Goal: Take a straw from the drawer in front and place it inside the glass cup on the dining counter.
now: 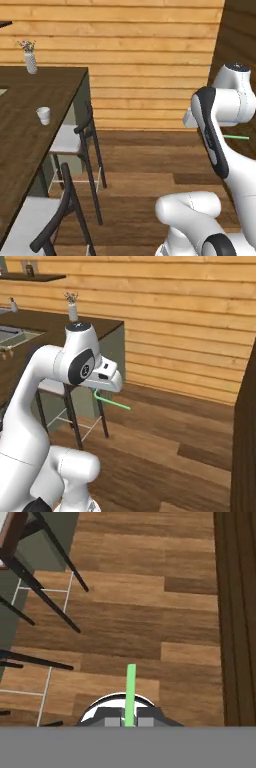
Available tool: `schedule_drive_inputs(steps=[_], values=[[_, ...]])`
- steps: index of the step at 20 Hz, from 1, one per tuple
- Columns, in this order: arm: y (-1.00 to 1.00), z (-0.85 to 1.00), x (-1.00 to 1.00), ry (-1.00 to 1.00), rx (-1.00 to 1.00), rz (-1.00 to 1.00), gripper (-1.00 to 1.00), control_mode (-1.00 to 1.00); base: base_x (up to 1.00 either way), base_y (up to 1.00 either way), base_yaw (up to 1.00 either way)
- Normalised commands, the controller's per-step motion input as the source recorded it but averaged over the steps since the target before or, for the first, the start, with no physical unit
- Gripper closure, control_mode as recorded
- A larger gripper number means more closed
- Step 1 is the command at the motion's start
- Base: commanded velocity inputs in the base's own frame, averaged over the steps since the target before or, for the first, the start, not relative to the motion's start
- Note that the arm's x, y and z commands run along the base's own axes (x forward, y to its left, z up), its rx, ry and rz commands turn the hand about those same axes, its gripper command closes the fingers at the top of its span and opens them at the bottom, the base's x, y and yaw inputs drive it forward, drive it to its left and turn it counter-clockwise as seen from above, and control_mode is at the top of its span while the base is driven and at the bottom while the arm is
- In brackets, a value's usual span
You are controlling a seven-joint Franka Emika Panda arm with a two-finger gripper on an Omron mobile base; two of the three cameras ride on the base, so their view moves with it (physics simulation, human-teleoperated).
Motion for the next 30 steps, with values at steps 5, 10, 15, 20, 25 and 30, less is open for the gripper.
schedule_drive_inputs(steps=[5,10,15,20,25,30], values=[[0.0,0.0,0.0,0.0,0.0,0.0,1.0,1.0,0.61,-0.35,0.69],[0.0,0.0,0.0,0.0,0.0,0.0,1.0,1.0,0.43,-0.43,0.69],[0.0,0.0,0.0,0.0,0.0,0.0,1.0,1.0,0.33,-0.48,0.69],[0.0,0.0,0.0,0.0,0.0,0.0,1.0,1.0,0.35,-0.5,0.67],[0.0,0.0,0.0,0.0,0.0,0.0,1.0,1.0,0.23,-0.69,0.61],[0.0,0.0,0.0,0.0,0.0,0.0,1.0,1.0,0.12,-0.99,0.47]])
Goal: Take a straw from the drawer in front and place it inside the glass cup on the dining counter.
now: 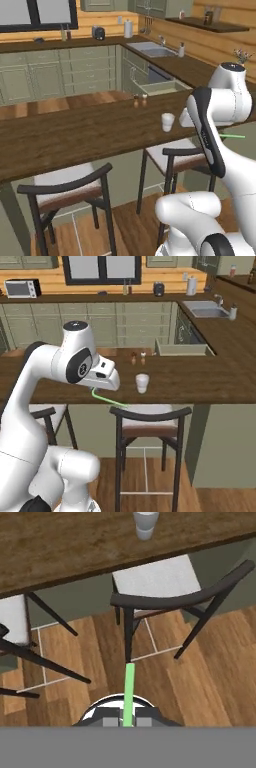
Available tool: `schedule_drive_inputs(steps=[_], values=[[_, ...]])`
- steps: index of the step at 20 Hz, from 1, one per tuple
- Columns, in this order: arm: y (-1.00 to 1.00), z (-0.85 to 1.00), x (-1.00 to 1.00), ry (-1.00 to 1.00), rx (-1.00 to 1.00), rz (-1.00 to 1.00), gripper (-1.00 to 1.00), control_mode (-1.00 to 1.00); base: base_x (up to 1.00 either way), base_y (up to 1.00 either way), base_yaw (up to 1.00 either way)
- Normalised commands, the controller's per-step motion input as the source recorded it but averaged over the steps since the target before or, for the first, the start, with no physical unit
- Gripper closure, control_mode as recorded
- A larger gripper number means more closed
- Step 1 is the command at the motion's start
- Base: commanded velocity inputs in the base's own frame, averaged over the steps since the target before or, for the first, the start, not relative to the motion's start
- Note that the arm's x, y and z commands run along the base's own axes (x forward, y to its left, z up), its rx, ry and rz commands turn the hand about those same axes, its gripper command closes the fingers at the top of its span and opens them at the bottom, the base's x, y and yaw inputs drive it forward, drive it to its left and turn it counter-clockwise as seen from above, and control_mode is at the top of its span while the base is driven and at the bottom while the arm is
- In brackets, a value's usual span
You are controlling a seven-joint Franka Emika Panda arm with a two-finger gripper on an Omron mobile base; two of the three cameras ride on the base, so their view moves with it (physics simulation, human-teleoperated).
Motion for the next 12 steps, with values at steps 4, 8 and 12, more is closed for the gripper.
schedule_drive_inputs(steps=[4,8,12], values=[[0.0,0.0,0.0,0.0,0.0,0.0,1.0,1.0,0.23,-0.91,0.38],[0.0,0.0,0.0,0.0,0.0,0.0,1.0,1.0,0.64,-0.36,0.31],[0.0,0.0,0.0,0.0,0.0,0.0,1.0,1.0,0.83,-0.05,0.27]])
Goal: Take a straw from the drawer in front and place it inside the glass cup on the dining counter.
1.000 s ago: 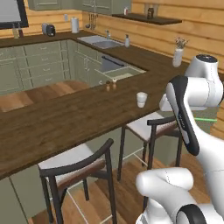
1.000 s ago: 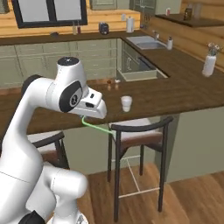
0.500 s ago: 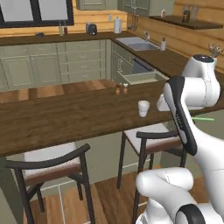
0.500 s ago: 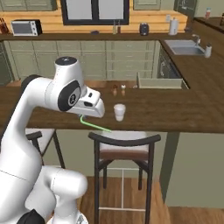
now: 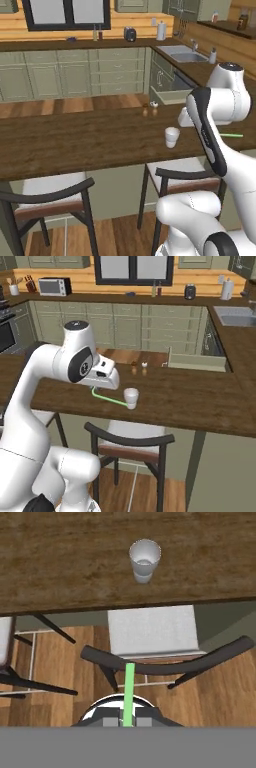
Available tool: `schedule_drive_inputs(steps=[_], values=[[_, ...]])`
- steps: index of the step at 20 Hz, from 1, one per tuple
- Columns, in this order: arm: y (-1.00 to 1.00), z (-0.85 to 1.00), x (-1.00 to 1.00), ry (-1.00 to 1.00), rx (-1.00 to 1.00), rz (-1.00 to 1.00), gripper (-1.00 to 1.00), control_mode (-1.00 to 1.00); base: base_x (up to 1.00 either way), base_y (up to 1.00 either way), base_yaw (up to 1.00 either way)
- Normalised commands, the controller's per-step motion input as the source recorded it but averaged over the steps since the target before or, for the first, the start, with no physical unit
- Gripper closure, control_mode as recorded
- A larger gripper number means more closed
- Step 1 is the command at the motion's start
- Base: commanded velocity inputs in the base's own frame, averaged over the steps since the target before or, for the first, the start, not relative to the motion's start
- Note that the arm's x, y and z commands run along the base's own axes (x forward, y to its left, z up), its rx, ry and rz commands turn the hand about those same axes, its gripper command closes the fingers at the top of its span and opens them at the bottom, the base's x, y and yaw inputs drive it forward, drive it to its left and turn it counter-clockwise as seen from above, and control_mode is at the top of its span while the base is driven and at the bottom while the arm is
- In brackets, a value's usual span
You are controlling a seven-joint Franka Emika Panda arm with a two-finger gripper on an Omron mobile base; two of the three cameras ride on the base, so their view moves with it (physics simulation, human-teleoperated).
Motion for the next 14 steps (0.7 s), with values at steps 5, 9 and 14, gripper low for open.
schedule_drive_inputs(steps=[5,9,14], values=[[0.0,0.0,0.0,0.0,0.0,0.0,1.0,1.0,0.93,-0.2,0.21],[0.0,0.0,0.0,0.0,0.0,0.0,1.0,1.0,0.9,-0.22,0.19],[-0.11,0.64,0.19,-0.03,0.23,0.17,1.0,-1.0,0.0,0.0,0.0]])
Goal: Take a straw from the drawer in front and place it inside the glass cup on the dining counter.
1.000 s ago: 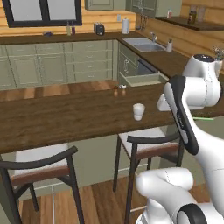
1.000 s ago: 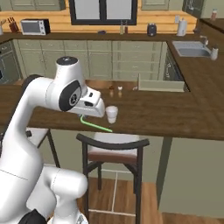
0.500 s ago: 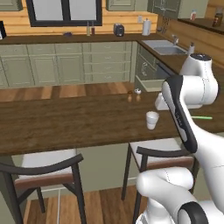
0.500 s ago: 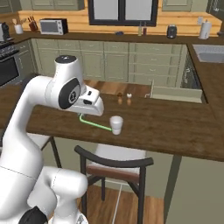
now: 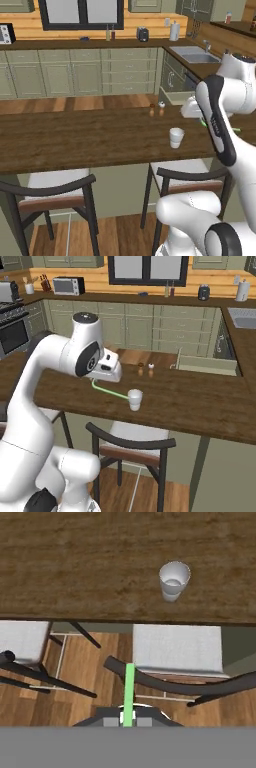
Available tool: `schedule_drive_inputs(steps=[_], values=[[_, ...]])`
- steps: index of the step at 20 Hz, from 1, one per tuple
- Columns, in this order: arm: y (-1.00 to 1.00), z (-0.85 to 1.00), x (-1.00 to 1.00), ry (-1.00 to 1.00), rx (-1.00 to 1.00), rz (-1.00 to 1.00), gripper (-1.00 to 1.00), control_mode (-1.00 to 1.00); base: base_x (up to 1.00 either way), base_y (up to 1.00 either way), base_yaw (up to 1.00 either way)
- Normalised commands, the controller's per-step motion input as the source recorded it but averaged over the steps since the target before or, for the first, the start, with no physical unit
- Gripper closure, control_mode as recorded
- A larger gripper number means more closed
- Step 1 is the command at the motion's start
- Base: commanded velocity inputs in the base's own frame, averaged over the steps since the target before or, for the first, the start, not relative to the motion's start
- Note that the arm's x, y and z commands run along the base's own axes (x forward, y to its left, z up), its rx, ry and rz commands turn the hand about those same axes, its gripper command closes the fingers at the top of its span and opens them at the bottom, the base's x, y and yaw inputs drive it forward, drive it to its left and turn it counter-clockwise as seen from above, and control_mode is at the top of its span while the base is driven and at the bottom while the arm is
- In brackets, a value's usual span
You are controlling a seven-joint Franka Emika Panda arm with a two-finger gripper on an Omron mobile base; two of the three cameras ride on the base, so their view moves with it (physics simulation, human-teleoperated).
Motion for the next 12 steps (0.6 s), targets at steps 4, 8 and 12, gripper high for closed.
schedule_drive_inputs(steps=[4,8,12], values=[[-0.04,0.63,0.0,-0.1,0.41,0.17,1.0,-1.0,0.0,0.0,0.0],[0.0,0.31,0.08,-0.05,0.48,0.11,1.0,-1.0,0.0,0.0,0.0],[-0.04,0.1,0.37,0.0,0.62,0.01,1.0,-1.0,0.0,0.0,0.0]])
